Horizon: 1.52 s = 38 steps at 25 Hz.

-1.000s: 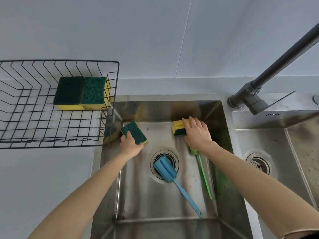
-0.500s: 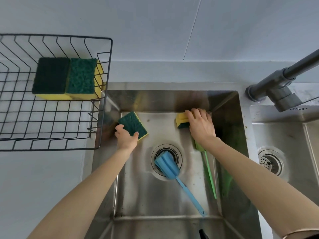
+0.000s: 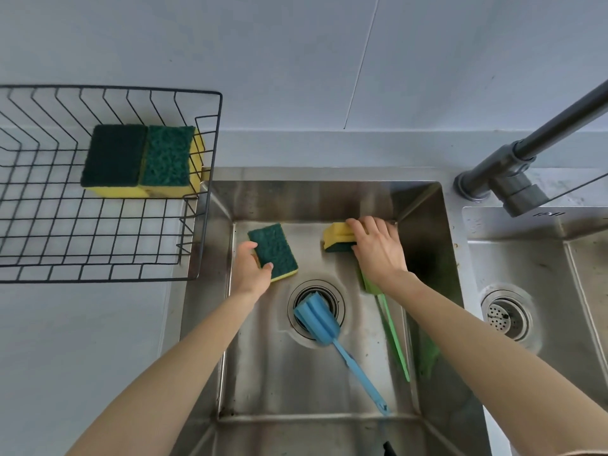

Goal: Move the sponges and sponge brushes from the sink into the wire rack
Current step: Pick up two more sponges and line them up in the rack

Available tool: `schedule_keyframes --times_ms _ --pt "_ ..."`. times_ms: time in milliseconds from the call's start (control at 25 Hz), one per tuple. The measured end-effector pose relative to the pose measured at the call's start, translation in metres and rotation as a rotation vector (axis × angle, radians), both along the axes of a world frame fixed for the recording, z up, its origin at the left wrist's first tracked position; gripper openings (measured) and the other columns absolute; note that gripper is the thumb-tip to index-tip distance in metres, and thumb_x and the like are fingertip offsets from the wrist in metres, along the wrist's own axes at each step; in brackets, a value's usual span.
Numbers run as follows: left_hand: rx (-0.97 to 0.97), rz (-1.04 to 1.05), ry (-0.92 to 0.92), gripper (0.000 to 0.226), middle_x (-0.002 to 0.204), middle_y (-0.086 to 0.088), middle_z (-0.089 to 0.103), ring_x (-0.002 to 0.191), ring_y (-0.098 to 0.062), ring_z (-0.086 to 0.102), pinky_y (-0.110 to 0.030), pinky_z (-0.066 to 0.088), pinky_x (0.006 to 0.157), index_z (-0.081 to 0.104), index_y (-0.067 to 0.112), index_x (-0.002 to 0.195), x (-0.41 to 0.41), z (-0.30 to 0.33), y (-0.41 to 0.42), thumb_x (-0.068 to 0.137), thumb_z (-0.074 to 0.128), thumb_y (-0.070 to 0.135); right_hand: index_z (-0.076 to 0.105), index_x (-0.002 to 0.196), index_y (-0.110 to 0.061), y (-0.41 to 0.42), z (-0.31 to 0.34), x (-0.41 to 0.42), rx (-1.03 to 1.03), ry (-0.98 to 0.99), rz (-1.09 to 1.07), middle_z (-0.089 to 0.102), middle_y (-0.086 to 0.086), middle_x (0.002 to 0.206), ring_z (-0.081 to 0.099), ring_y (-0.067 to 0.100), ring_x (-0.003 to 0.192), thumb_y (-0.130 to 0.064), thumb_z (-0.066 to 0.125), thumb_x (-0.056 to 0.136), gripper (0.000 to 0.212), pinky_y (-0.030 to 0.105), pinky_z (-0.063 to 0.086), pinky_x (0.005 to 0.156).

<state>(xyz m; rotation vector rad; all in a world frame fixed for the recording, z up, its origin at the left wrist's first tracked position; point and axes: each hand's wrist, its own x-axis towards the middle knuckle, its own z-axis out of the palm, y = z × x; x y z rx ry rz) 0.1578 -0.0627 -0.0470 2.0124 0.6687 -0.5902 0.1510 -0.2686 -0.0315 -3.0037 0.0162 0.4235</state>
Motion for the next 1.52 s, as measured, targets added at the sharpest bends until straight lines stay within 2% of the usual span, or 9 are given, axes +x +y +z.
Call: schedule_keyframes --times_ms 240,520,640,800,1040,1200,1360,1400,1520 --pt "-0.038 -0.097 -0.046 0.050 0.129 -0.018 0.047 0.117 -0.033 0.051 -0.040 0.045 0.096 0.032 0.010 0.128 -0.015 0.033 -0.011 0.085 0.052 -0.004 0.032 0.142 -0.015 0.008 0.036 -0.013 0.190 -0.030 -0.125 0.044 0.010 0.138 0.041 0.029 0.127 -0.020 0.046 0.095 0.049 0.040 0.032 0.108" --pt "-0.090 -0.125 -0.093 0.045 0.126 -0.017 0.050 0.111 -0.028 0.052 -0.046 0.047 0.097 0.035 0.005 0.127 -0.039 0.073 -0.011 0.086 0.054 0.000 0.031 0.143 -0.015 0.011 0.077 -0.031 0.326 -0.097 -0.231 0.043 0.013 0.138 0.043 0.031 0.125 -0.024 0.045 0.096 0.050 0.043 0.038 0.103" --pt "-0.108 -0.166 -0.134 0.044 0.126 -0.015 0.050 0.101 -0.022 0.051 -0.043 0.047 0.096 0.037 0.006 0.127 -0.050 0.086 -0.007 0.087 0.053 0.002 0.032 0.142 -0.014 0.014 0.092 -0.041 0.372 -0.127 -0.274 0.045 0.014 0.137 0.043 0.032 0.124 -0.026 0.045 0.095 0.050 0.044 0.040 0.101" --pt "-0.123 -0.243 -0.210 0.040 0.125 -0.015 0.052 0.104 -0.024 0.053 -0.039 0.045 0.096 0.039 0.010 0.126 -0.065 0.106 -0.002 0.089 0.050 0.003 0.037 0.140 -0.012 0.020 0.112 -0.053 0.490 -0.169 -0.384 0.050 0.017 0.131 0.048 0.032 0.120 -0.030 0.047 0.095 0.050 0.045 0.044 0.099" --pt "-0.158 -0.326 -0.364 0.041 0.114 -0.007 0.049 0.096 -0.015 0.047 -0.026 0.041 0.081 0.036 0.009 0.129 -0.075 0.143 0.011 0.090 0.049 0.004 0.043 0.136 -0.010 0.026 0.138 -0.065 0.645 -0.200 -0.496 0.059 0.013 0.126 0.057 0.028 0.114 -0.037 0.048 0.094 0.051 0.042 0.050 0.095" --pt "-0.138 -0.335 -0.487 0.042 0.113 -0.005 0.051 0.094 -0.015 0.049 -0.025 0.042 0.077 0.038 0.009 0.129 -0.076 0.167 0.026 0.089 0.052 0.010 0.046 0.132 -0.008 0.037 0.161 -0.067 0.723 -0.215 -0.556 0.062 0.013 0.122 0.059 0.026 0.110 -0.039 0.046 0.094 0.049 0.030 0.047 0.082" --pt "-0.140 -0.308 -0.549 0.041 0.110 -0.003 0.048 0.094 -0.013 0.048 -0.005 0.044 0.050 0.038 0.007 0.129 -0.076 0.182 0.051 0.090 0.051 0.010 0.044 0.132 -0.006 0.058 0.178 -0.067 0.759 -0.236 -0.553 0.061 0.015 0.125 0.060 0.028 0.110 -0.038 0.046 0.095 0.050 0.029 0.046 0.078" --pt "-0.145 -0.300 -0.560 0.041 0.109 -0.003 0.047 0.093 -0.013 0.048 -0.002 0.044 0.047 0.038 0.006 0.129 -0.076 0.184 0.059 0.091 0.050 0.009 0.044 0.132 -0.006 0.064 0.181 -0.066 0.772 -0.235 -0.551 0.061 0.015 0.125 0.060 0.028 0.110 -0.038 0.046 0.095 0.049 0.030 0.047 0.079" --pt "-0.141 -0.259 -0.595 0.039 0.108 -0.003 0.049 0.093 -0.014 0.050 -0.010 0.046 0.056 0.040 0.006 0.128 -0.072 0.189 0.085 0.091 0.050 0.009 0.045 0.132 -0.007 0.086 0.190 -0.062 0.792 -0.236 -0.541 0.062 0.014 0.124 0.061 0.025 0.100 -0.039 0.045 0.095 0.048 0.030 0.048 0.077"
